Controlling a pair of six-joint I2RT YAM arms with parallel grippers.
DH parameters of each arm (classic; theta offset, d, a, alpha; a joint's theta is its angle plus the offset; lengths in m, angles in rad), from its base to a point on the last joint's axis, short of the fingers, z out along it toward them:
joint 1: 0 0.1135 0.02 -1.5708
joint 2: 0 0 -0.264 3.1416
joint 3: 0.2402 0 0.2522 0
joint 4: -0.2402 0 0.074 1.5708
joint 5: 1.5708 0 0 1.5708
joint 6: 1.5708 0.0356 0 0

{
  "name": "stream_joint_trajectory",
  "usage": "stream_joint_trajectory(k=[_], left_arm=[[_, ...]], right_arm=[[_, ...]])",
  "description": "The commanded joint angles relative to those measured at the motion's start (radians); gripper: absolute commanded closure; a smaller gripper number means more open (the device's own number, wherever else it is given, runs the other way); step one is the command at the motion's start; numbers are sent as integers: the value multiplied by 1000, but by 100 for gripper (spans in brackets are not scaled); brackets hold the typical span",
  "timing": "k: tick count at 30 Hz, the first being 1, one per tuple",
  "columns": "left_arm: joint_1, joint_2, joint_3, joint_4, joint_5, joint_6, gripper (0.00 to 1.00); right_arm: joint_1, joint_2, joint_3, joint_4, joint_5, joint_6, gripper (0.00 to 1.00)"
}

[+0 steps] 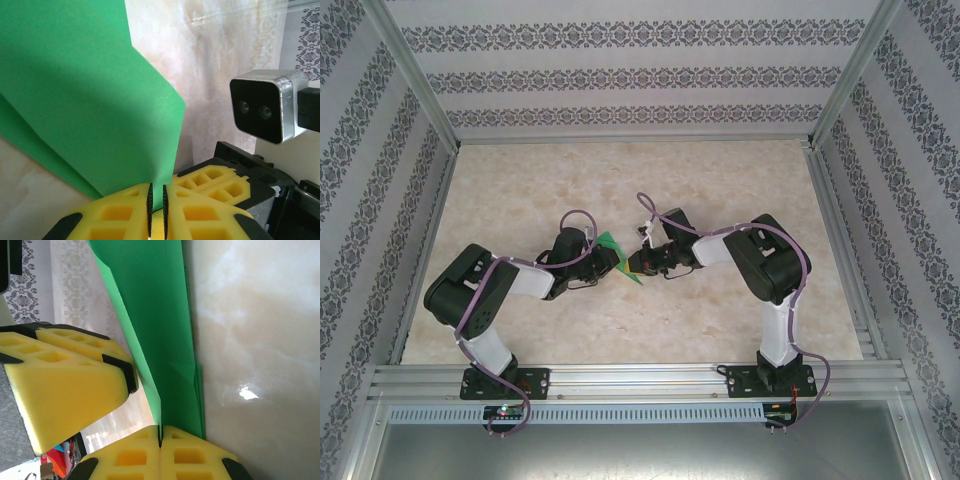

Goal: Fold a paper plane with a square sheet of paper (pick it up from the middle)
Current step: Fold the wing for the fifth time at the center of the table.

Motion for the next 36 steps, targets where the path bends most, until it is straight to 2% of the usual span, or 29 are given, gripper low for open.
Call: stream_joint_trajectory(k=[1, 16, 20, 27, 30, 36], left_arm=[[-11, 14, -8, 48, -15, -9, 83], [-12, 47, 14, -44, -41, -18, 85], [-12, 47, 18, -72, -46, -15, 85], [-12, 48, 18, -89, -52, -16, 85], [-12, 49, 20, -92, -51, -15, 85], [-12, 54, 25, -105, -55, -19, 85]], right_arm=[[-7, 22, 7, -67, 18, -43, 100], [-3, 8, 36, -143, 36, -83, 100], [-8, -33, 47, -204, 46, -129, 90], [-9, -64, 61, -338, 65, -245, 83], [-9, -59, 62, -357, 71, -264, 84], [-9, -30, 83, -390, 123, -272, 93]])
